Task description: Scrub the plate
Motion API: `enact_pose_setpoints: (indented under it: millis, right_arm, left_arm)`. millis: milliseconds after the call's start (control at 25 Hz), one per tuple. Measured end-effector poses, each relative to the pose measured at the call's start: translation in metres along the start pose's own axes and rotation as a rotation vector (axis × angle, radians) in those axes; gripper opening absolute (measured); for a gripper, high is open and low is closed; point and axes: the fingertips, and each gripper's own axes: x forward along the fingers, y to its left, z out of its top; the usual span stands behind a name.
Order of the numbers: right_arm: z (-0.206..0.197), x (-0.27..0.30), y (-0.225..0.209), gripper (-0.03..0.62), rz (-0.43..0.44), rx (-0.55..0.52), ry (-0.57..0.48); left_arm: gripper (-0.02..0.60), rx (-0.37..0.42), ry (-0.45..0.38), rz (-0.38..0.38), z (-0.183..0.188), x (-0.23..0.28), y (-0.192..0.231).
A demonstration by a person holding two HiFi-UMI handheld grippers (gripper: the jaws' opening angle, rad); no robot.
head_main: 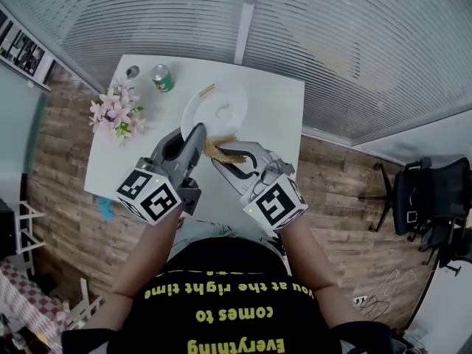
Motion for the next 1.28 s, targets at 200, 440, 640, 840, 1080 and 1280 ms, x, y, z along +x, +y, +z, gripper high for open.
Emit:
enact_pose_setpoints:
  millis: [200, 440, 640, 840, 1080, 1280]
  right_arm:
    - [0.002, 0.001, 0.009, 0.058, 0.022, -0.015, -0.002]
    - [-0.012, -0.005, -0.007, 0.058, -0.021, 0.000, 0.024]
    - [-0.025, -0.013, -0.025, 0.058, -0.069, 0.003, 0.040]
    - [-0.034, -0.018, -0.040, 0.058, -0.107, 0.018, 0.042]
    - [-0.040, -0.023, -0.056, 0.058, -0.143, 0.016, 0.071]
    - [-0.047, -0.027, -0.066, 0.058, -0.181, 0.047, 0.072]
  left_arm:
    - [0.020, -0.002, -0.003, -0.003, 0.001, 0.001, -0.001]
    - [0.020, -0.001, -0.001, -0.009, 0.001, 0.000, -0.001]
    - [0.020, 0.000, -0.003, -0.013, 0.003, 0.001, -0.003]
    - [0.020, -0.006, -0.005, -0.017, 0.004, 0.001, -0.003]
    - [0.020, -0.007, -0.005, -0.019, 0.005, 0.001, 0.000]
    - [0.020, -0.004, 0.000, -0.018, 0.004, 0.001, 0.001]
